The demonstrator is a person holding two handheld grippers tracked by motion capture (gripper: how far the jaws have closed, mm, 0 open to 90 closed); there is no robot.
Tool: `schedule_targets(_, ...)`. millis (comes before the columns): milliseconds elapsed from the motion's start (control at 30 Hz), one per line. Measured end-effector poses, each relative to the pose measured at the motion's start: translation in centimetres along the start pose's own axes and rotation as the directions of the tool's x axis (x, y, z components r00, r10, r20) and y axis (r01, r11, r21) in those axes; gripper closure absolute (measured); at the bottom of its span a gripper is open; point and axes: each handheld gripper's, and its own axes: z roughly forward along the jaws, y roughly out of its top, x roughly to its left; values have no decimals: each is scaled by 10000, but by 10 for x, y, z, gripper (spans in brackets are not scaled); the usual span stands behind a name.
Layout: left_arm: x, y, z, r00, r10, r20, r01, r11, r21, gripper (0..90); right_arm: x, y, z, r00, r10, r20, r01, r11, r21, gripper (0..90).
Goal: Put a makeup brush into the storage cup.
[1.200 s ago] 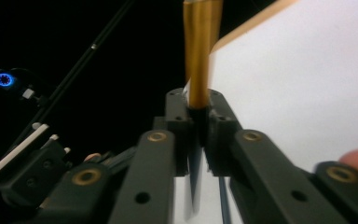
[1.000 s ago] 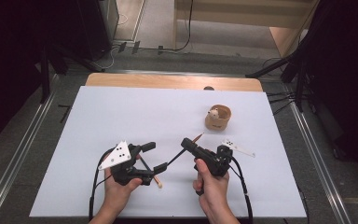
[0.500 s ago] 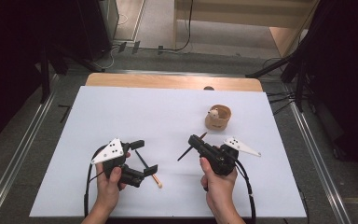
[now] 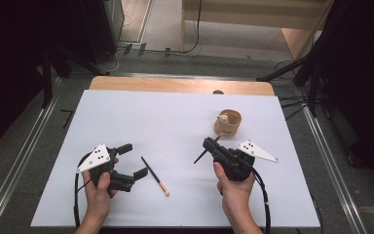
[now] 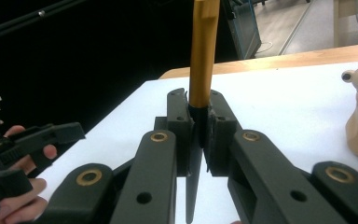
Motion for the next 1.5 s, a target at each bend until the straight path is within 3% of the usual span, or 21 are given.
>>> schedule_targets(167, 3, -4, -11, 9994, 59, -341, -59, 10000, -18, 0, 0, 2, -1, 9987, -436, 269, 434, 9990, 105, 843)
schedule_targets(500, 15, -11, -33, 9954, -51, -958, 40, 9999, -113, 0, -6, 8, -6, 9960, -699, 560, 693, 9975, 140, 844)
schedule_targets(1000, 27, -22, -64, 9840, 71, -1782, -111, 9997, -213, 0, -12, 23, -13, 9843, -1425, 1042, 1413, 9898, 195, 843)
schedule_targets(1200, 29, -27, -72, 9836, -101, -1802, 37, 9993, -360, 0, -17, 35, -15, 9836, -1389, 1150, 1396, 9902, 18, 844)
schedule_targets(1433, 31, -27, -76, 9825, -203, -1850, 108, 9986, -527, 0, -17, 56, -17, 9736, -1760, 1456, 1789, 9838, -69, 844)
schedule_targets(1500, 31, -28, -75, 9827, -169, -1847, 79, 9987, -494, 0, -20, 60, -17, 9758, -1595, 1492, 1627, 9866, -94, 844)
